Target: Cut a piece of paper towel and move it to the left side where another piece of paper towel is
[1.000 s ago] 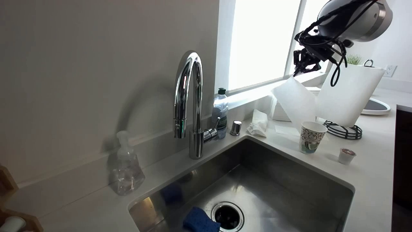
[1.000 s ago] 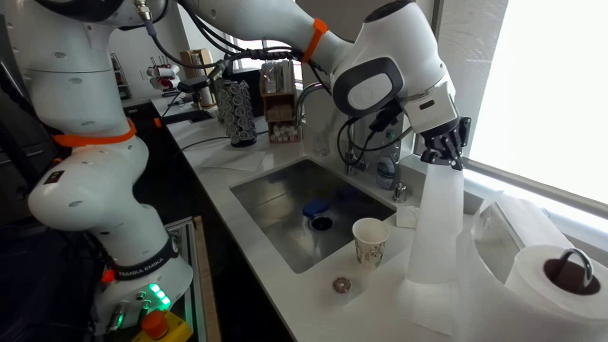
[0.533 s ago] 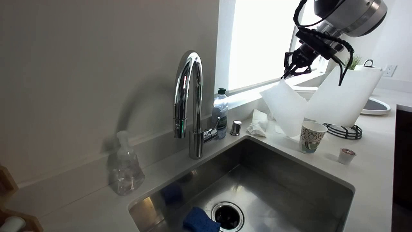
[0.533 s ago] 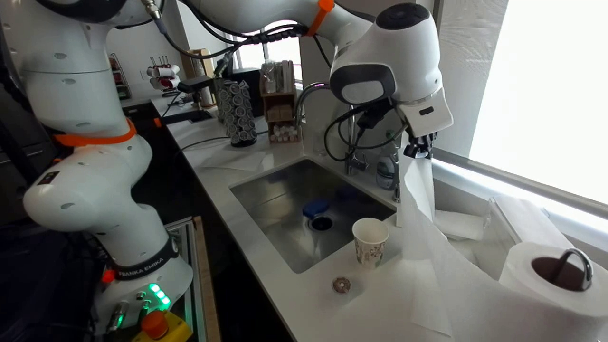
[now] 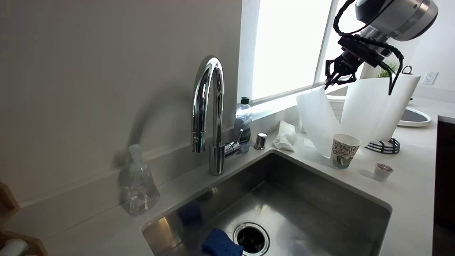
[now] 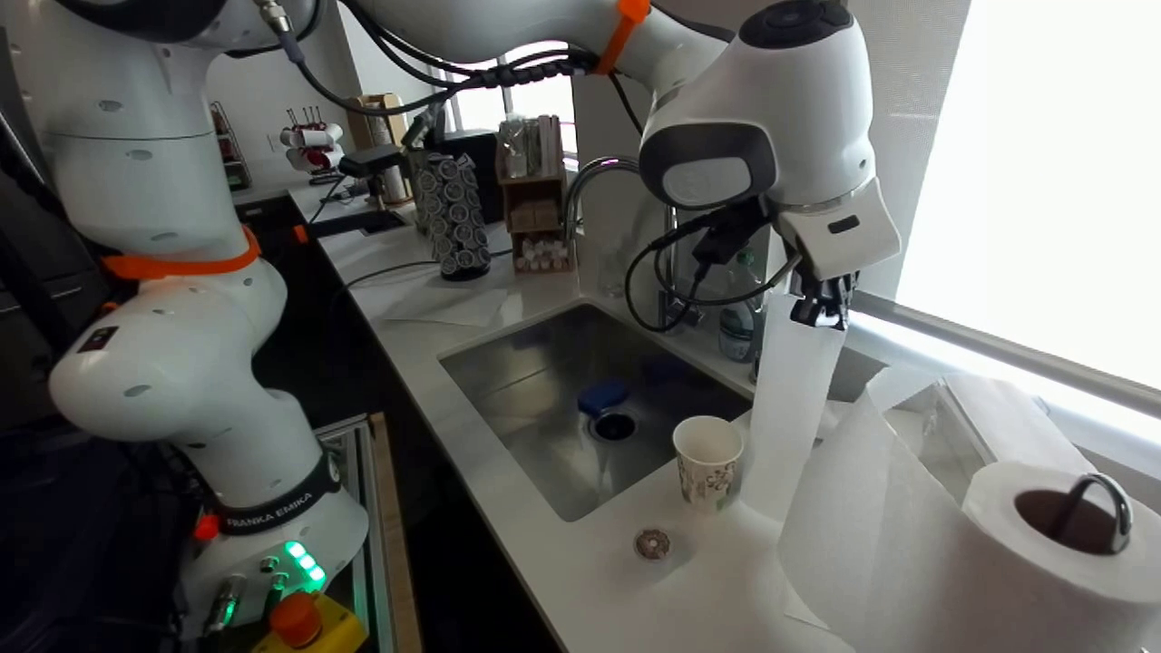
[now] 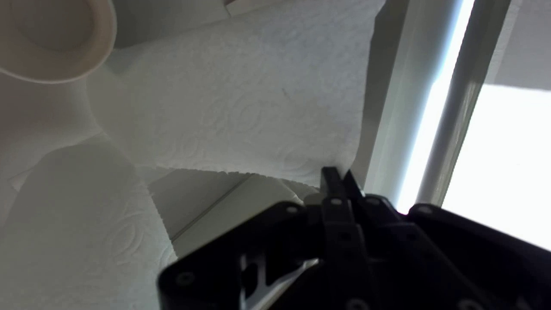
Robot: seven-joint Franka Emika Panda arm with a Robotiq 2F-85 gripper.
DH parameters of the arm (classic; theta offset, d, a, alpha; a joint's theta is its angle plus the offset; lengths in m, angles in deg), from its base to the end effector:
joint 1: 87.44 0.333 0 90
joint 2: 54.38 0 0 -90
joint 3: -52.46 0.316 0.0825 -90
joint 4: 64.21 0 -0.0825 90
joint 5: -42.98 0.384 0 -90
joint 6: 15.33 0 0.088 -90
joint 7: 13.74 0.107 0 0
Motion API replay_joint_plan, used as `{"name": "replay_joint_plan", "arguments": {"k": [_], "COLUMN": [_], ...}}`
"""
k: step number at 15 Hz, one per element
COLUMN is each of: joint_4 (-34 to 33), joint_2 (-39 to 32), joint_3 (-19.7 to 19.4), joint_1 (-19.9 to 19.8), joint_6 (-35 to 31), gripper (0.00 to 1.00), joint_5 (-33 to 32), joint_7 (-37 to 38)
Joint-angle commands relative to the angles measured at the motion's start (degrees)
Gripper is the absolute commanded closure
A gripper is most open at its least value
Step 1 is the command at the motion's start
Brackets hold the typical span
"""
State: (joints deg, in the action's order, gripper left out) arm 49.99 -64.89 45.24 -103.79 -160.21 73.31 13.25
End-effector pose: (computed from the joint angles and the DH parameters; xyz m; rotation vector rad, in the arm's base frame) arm 0.5674 -0.2500 0.4075 -2.2147 1.6123 -0.4699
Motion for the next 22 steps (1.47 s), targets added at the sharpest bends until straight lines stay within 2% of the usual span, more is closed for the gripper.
{"name": "replay_joint_plan", "arguments": {"k": [1,3,4,5,9,13,16,22], "joint_4": [-0.1,-1.1,-2.2,-2.6,-6.5,-11.5,-16.0,-21.0], "joint_2": [0.0,-1.5,-3.3,-4.6,-10.9,-15.5,-17.3,-18.0], "joint_3": [-1.5,-1.3,-0.5,-0.3,2.3,6.8,12.5,19.5], "joint_1": [1.4,1.2,0.9,1.1,0.0,-1.9,-5.3,-10.9], "joint_6": [0.2,1.6,1.4,-0.6,-4.1,-7.5,-8.1,-1.9], "gripper": [0.99,1.0,1.0,1.0,1.0,1.0,1.0,1.0], "joint_5": [0.2,1.3,4.0,4.6,14.1,27.6,39.8,60.4], "joint_7": [-0.1,-0.9,-3.2,-4.3,-13.2,-24.8,-34.7,-52.0]}}
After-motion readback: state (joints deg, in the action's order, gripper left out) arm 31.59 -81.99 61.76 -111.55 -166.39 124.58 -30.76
